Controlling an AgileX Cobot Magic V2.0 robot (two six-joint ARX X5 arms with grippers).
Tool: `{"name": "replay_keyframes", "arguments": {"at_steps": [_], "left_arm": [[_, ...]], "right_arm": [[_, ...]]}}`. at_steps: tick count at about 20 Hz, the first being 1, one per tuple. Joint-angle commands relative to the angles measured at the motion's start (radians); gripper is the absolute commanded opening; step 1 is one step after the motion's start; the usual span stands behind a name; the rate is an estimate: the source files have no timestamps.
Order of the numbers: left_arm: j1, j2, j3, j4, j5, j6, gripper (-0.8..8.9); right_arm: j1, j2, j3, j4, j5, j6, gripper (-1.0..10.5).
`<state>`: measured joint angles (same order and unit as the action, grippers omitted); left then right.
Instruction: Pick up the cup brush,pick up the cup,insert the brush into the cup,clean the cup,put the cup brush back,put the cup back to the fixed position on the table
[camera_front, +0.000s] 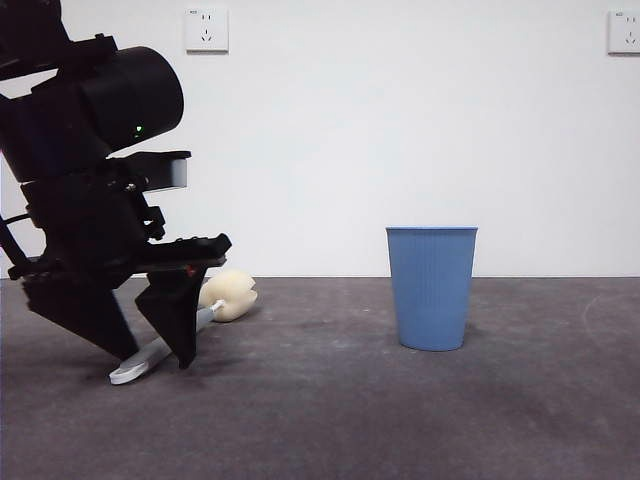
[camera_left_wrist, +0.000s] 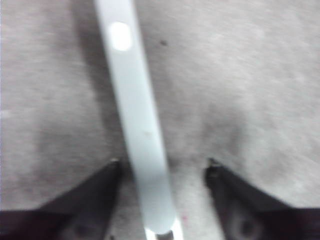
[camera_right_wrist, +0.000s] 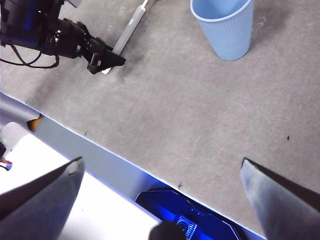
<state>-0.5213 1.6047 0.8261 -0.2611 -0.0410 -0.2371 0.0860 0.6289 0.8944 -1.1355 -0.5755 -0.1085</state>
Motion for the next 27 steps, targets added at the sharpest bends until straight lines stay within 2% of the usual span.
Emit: {"name": "replay_keyframes", "arguments": {"at_steps": [1,2,8,11,17,21,23,27], "left_arm": [[-0.004,0.008,-0.001,-0.006,0.003,-0.008,0.18],[-0.003,0.005,-0.001,-0.011,0.002,-0.007,-0.1],[-0.003,-0.053,0.0,-0.036,-0.003,-0.006,-0.08],[-0.003,-0.123,0.0,-0.061,-0.002,-0.001,-0.08],[-0.003,-0.37,0.0,-0.193,0.027,0.032,-0.08],[-0.003,-0.541,0.0,-0.315,0.074,0.051,-0.08],[-0.003,-0.604,0.0,-0.368,0.074,0.058,-0.08],[-0.003,-0.687,0.0,-0.448,0.072,0.08,-0.08]], "right_arm": [[0.003,0.0,0.003,0.005,0.0,0.006,6.3],[0.003,0.0,0.003,0.005,0.0,0.007,6.3],[0.003,0.001,0.003,0.005,0.0,0.027,6.3],[0.003,0.019,0.003,0.036,-0.002,0.062,6.3],[0.012,0.113,-0.014,0.274,-0.028,0.114,6.3],[0.076,0.209,-0.102,0.478,-0.016,0.167,6.3],[0.141,0.253,-0.17,0.605,0.054,0.2,6.3],[0.309,0.363,-0.286,0.852,0.296,0.217,6.3]]}}
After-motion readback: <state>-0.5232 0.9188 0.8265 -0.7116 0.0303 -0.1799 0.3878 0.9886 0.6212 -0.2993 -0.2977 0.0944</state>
